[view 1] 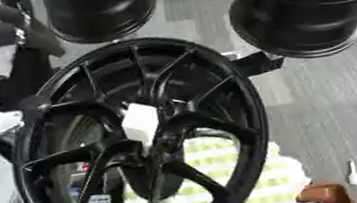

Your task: Pull the pin out of the wheel hub.

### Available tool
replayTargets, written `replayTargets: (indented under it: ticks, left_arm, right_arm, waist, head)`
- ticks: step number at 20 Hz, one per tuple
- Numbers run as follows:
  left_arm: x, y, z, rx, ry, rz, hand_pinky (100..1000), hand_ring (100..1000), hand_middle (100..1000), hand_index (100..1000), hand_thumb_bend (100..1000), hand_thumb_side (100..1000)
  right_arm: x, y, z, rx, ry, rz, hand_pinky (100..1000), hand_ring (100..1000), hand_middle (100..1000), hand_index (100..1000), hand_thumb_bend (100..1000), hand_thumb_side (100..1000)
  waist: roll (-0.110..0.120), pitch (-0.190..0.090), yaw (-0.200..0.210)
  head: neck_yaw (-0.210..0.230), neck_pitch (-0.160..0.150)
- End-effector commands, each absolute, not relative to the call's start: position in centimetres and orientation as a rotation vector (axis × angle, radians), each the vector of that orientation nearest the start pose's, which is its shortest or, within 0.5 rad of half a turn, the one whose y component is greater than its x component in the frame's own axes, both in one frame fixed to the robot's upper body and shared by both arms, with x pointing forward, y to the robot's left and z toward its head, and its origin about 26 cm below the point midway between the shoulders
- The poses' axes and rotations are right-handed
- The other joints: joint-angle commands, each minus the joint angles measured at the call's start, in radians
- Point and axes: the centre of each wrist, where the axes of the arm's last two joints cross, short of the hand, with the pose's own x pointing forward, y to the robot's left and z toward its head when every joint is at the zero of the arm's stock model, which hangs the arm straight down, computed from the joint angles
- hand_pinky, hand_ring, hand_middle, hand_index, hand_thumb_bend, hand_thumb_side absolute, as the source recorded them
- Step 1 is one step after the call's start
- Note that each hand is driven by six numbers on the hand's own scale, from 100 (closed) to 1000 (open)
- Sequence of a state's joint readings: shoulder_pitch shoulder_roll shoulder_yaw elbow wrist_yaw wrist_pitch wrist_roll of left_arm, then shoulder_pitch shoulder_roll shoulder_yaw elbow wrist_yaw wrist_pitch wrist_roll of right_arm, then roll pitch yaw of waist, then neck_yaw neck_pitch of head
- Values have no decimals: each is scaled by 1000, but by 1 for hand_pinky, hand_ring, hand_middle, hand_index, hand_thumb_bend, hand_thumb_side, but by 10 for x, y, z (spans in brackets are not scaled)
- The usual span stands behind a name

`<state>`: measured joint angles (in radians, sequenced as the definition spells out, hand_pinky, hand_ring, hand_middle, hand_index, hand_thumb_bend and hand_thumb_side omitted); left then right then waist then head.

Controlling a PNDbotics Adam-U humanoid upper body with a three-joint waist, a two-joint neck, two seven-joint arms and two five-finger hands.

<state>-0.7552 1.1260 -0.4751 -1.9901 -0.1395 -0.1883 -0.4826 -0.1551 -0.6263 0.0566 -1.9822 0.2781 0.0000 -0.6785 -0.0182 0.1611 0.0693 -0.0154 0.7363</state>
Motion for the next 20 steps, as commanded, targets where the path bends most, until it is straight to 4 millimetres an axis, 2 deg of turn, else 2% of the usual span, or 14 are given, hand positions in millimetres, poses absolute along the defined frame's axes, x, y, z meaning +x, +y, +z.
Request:
replayTargets:
  ticks: [1, 7, 11, 15, 20]
  left_arm:
    - [293, 237, 321, -602, 2084, 2744, 770, 744, 734, 825, 259, 694]
    - [293, 216, 322, -543, 2008, 2850, 769, 742, 732, 849, 262, 688]
    - [291, 197, 325, -577, 1990, 2868, 762, 733, 720, 834, 264, 660]
    - [288, 172, 328, -565, 1980, 2843, 764, 736, 725, 840, 275, 650]
    - [285, 158, 331, -581, 2009, 2849, 754, 717, 695, 861, 303, 612]
  right_arm:
    - [282, -306, 192, -1020, -2327, 163, 716, 783, 721, 780, 100, 549]
    - [282, -305, 189, -1008, -2318, 169, 714, 783, 720, 779, 100, 556]
    - [281, -304, 187, -1004, -2307, 175, 714, 783, 720, 779, 100, 558]
    - [280, -305, 184, -1003, -2296, 177, 712, 782, 719, 779, 100, 563]
    - [279, -304, 181, -999, -2284, 174, 710, 782, 718, 778, 100, 572]
  waist:
    - [3, -11, 3]
    - [3, -11, 8]
    - [2, -16, 17]
    - [2, -20, 27]
    - [2, -19, 32]
  head:
    - [-1, -17]
    - [-1, -30]
    - [-3, -37]
    - [-3, -31]
    - [-9, -26]
